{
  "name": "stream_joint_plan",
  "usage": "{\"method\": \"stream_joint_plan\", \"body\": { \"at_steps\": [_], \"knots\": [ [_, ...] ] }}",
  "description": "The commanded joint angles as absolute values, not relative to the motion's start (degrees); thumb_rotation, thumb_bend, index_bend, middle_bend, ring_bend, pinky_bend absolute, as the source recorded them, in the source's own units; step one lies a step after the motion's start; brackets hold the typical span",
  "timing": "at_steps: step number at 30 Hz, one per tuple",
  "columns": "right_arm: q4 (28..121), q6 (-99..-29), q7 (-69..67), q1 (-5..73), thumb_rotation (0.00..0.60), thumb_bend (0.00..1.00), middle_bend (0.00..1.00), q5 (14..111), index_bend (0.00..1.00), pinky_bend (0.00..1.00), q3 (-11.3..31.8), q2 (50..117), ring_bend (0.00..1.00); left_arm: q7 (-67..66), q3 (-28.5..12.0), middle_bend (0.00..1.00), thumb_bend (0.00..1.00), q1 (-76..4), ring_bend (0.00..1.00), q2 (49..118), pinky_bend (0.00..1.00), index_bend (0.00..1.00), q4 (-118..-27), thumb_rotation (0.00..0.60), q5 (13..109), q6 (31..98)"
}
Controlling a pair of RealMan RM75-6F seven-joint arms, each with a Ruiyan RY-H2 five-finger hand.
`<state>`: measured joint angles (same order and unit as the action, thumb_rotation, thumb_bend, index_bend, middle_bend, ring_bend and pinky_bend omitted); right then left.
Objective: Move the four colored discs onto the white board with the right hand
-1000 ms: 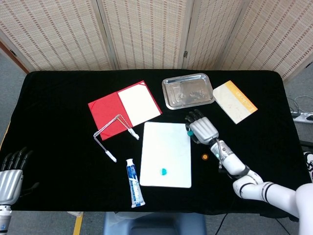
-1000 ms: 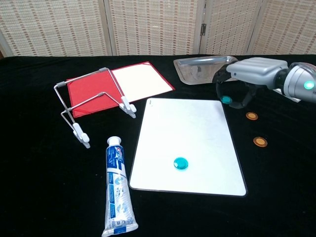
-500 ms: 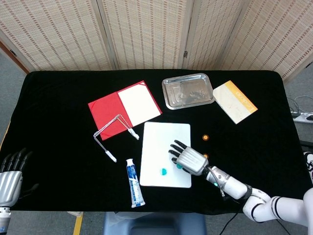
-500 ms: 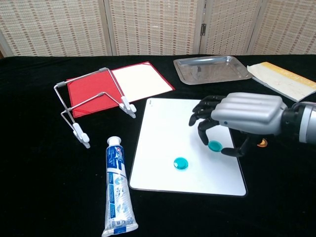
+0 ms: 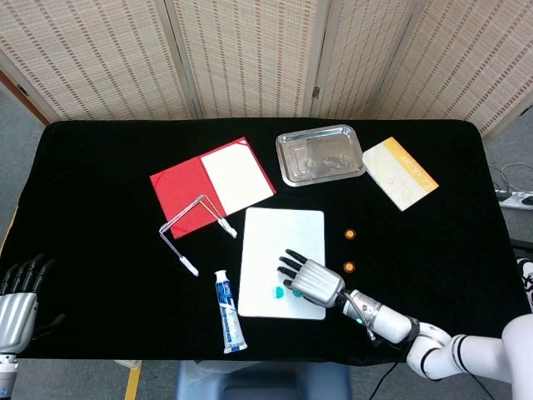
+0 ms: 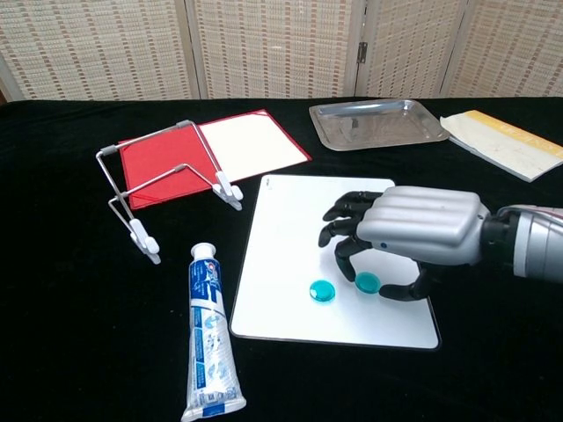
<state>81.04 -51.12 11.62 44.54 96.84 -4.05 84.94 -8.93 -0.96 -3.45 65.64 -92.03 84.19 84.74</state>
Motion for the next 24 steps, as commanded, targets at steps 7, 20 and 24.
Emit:
{"method": "stream_joint_plan", "body": {
  "at_steps": [7,20,24],
  "knots": [
    [81.1,-50.4,12.7,45.1,0.600,0.42,0.20,96.7,0.45,0.00,-3.8,85.7,0.06,-8.4,-0.9,0.02,0.20,-3.3,0.07,65.9,0.00,0.11,-91.4,0.600,84.1,84.6],
    [81.8,-50.1,13.8,45.3,0.600,0.42,0.19,96.2,0.39,0.00,-3.6,85.8,0.05,-7.3,-0.9,0.02,0.20,-3.2,0.07,66.2,0.00,0.10,-90.3,0.600,84.1,84.7],
    [82.2,-52.3,14.3,44.5,0.600,0.42,0.19,95.8,0.35,0.00,-2.8,84.5,0.06,-7.0,-1.0,0.02,0.20,-3.2,0.07,66.2,0.00,0.10,-90.1,0.600,84.2,84.7]
  ]
}}
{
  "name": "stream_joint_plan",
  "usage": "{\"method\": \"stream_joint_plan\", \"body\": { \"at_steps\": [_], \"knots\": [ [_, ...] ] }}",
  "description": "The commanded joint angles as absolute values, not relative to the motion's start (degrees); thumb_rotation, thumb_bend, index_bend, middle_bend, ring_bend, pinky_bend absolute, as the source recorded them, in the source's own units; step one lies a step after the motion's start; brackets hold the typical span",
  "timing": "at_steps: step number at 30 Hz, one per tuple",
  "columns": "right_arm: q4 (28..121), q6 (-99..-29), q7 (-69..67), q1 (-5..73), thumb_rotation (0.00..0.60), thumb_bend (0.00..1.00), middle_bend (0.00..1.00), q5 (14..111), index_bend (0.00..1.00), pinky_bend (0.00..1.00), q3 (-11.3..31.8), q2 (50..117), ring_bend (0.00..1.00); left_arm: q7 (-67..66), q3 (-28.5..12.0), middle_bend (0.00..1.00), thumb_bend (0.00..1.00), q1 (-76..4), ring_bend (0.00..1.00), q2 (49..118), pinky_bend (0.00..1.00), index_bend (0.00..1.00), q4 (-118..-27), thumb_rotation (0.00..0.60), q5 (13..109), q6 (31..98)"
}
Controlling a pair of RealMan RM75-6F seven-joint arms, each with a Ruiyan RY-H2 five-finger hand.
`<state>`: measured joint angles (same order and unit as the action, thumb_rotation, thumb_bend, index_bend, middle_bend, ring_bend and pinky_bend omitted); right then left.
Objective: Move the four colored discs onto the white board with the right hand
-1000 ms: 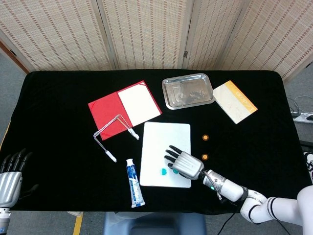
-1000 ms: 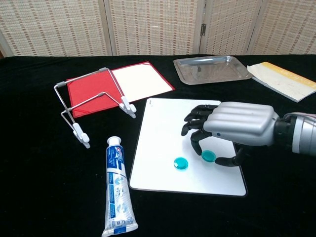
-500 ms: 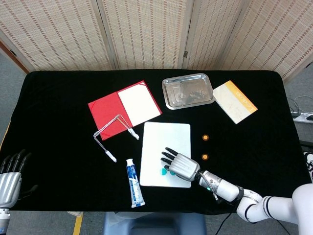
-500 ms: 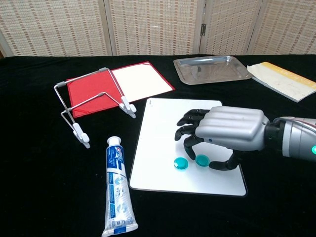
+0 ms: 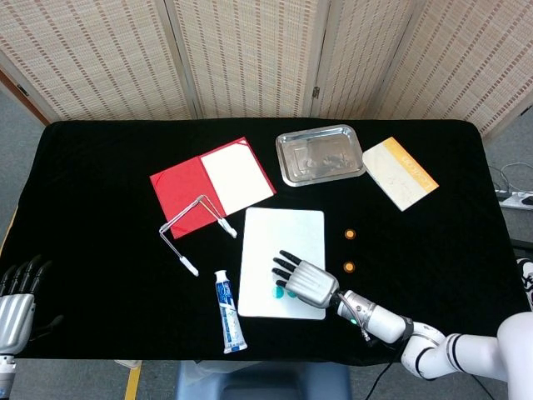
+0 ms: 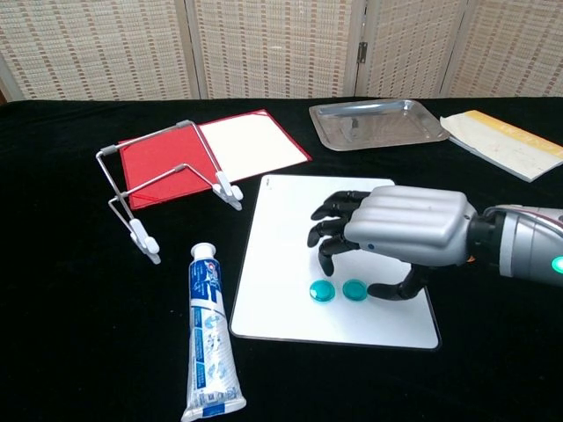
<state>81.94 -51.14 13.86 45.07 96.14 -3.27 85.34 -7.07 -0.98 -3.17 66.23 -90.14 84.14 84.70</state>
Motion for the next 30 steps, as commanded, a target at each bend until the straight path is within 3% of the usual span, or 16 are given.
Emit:
{"method": "stream_joint_plan", "body": {
  "at_steps": [1,11,30],
  "knots": [
    [82.3,-52.9,14.6,44.1,0.600,0.42,0.19,95.4,0.35,0.00,-2.5,84.0,0.06,-7.0,-1.0,0.02,0.20,-3.2,0.06,66.2,0.00,0.10,-90.1,0.600,84.3,84.7],
    [81.1,-57.3,14.7,37.6,0.600,0.43,0.19,88.0,0.35,0.00,-1.8,79.7,0.06,-7.2,-1.1,0.02,0.20,-3.7,0.06,66.4,0.00,0.10,-90.3,0.600,85.0,84.5],
    [71.7,-58.5,7.8,32.7,0.600,0.43,0.19,87.0,0.36,0.00,-3.3,83.6,0.05,-8.0,-1.0,0.02,0.20,-4.0,0.06,66.0,0.00,0.10,-91.5,0.600,85.7,84.7]
  ]
}}
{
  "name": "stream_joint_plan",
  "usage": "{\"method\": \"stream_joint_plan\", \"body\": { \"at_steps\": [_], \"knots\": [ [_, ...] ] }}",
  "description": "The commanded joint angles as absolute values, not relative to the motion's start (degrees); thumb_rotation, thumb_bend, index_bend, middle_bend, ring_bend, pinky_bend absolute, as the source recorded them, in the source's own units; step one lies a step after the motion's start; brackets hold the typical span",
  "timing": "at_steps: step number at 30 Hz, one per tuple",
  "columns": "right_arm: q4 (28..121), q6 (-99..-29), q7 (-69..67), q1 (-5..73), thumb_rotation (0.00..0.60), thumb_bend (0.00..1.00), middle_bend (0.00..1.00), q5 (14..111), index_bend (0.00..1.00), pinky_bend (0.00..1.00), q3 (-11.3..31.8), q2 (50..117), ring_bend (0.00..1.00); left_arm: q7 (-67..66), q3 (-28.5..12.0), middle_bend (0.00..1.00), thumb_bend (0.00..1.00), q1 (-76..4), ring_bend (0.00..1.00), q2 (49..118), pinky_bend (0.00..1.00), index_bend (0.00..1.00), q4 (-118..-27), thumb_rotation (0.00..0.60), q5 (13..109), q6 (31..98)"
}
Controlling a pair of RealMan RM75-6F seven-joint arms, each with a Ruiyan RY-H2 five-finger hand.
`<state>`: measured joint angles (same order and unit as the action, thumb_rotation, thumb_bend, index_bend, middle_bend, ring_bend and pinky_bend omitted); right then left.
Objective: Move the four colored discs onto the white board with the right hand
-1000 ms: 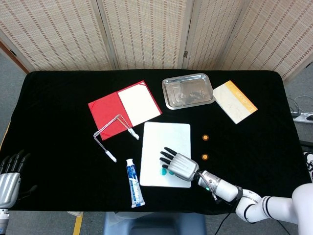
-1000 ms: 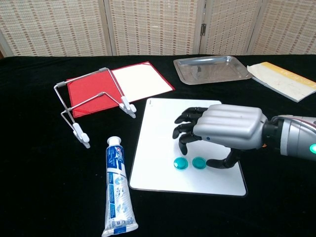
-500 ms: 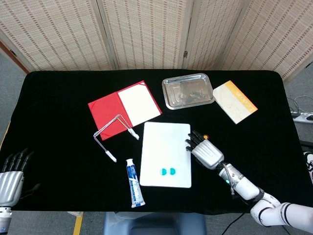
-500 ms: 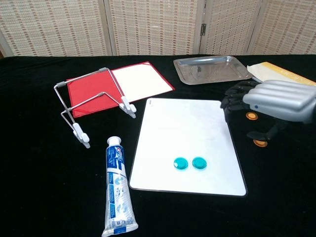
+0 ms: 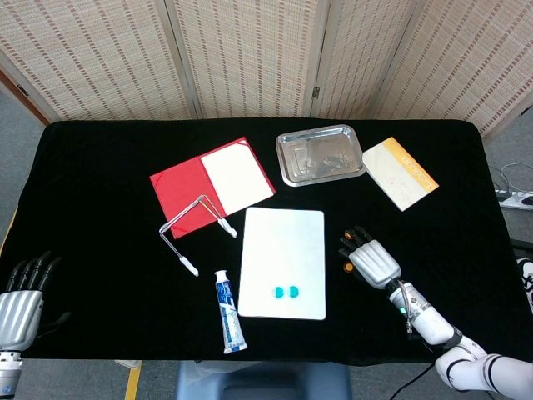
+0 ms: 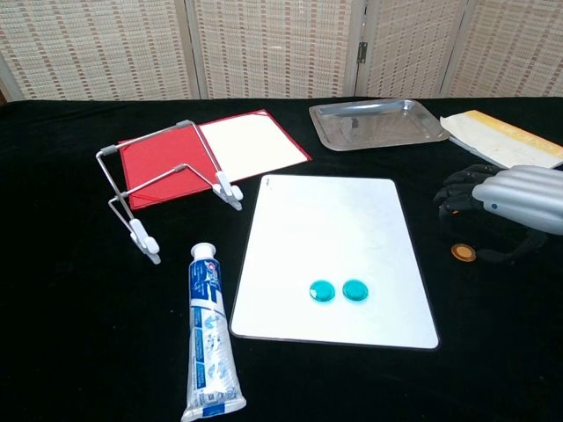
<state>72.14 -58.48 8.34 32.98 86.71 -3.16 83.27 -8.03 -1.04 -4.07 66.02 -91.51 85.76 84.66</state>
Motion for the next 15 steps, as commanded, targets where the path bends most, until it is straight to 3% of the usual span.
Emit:
{"method": "stream_joint_plan", "body": {
  "at_steps": [1,15],
  "knots": [
    [71.5,-58.6,7.7,32.6,0.600,0.42,0.19,87.1,0.36,0.00,-3.4,83.7,0.05,-8.0,-1.0,0.02,0.20,-4.0,0.06,66.0,0.00,0.10,-91.6,0.600,85.7,84.7],
    [68.4,-58.2,6.1,31.9,0.600,0.43,0.19,88.1,0.39,0.00,-3.4,85.6,0.06,-8.0,-1.0,0.02,0.20,-4.2,0.06,66.1,0.00,0.10,-91.3,0.600,85.6,84.3]
  ]
}}
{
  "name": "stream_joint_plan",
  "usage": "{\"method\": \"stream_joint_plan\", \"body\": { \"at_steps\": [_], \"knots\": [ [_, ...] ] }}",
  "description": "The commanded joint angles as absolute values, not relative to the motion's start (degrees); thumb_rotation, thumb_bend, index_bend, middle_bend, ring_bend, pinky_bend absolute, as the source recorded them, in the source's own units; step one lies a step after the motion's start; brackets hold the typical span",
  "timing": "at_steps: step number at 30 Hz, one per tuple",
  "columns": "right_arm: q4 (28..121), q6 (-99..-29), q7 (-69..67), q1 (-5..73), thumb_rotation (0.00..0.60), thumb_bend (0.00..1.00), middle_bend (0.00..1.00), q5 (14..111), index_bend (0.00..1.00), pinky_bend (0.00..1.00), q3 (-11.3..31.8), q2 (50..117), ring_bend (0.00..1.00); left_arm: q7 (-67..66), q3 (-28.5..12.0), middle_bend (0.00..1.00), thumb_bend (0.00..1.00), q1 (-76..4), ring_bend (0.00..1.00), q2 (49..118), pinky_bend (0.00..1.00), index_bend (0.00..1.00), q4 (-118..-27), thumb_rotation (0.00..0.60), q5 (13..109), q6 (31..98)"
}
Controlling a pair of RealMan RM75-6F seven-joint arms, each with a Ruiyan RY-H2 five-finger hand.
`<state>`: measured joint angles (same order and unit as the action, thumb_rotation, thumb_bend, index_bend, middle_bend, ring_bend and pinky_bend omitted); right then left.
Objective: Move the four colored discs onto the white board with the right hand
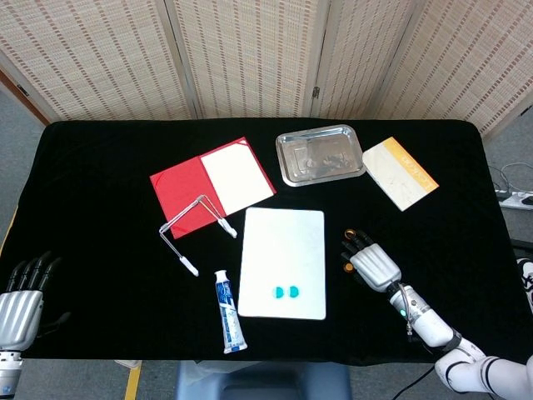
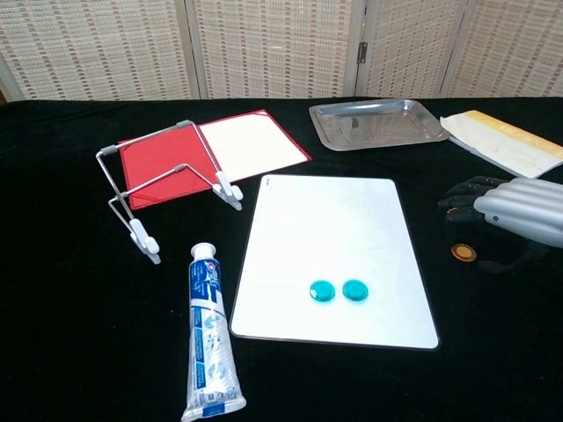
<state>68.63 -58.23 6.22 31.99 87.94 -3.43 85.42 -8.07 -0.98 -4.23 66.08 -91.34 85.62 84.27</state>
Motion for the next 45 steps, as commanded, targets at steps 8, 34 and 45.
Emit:
{"method": "stream_joint_plan", "body": {
  "at_steps": [8,34,45],
  "knots": [
    [67.0,-57.7,5.6,31.9,0.600,0.42,0.20,88.1,0.42,0.00,-3.1,86.3,0.06,-7.9,-1.0,0.02,0.20,-4.3,0.06,66.1,0.00,0.10,-91.2,0.600,85.5,84.1],
    [75.8,-51.0,10.1,40.6,0.600,0.42,0.22,86.2,0.52,0.00,4.3,86.8,0.06,-8.0,-0.9,0.02,0.20,-4.1,0.06,65.5,0.00,0.10,-91.8,0.600,85.8,84.8],
    [72.2,-44.1,14.1,47.3,0.600,0.42,0.22,80.7,0.52,0.00,8.3,94.0,0.06,-7.3,-0.6,0.02,0.20,-3.2,0.06,65.5,0.00,0.10,-91.2,0.600,85.1,85.2]
  ]
}}
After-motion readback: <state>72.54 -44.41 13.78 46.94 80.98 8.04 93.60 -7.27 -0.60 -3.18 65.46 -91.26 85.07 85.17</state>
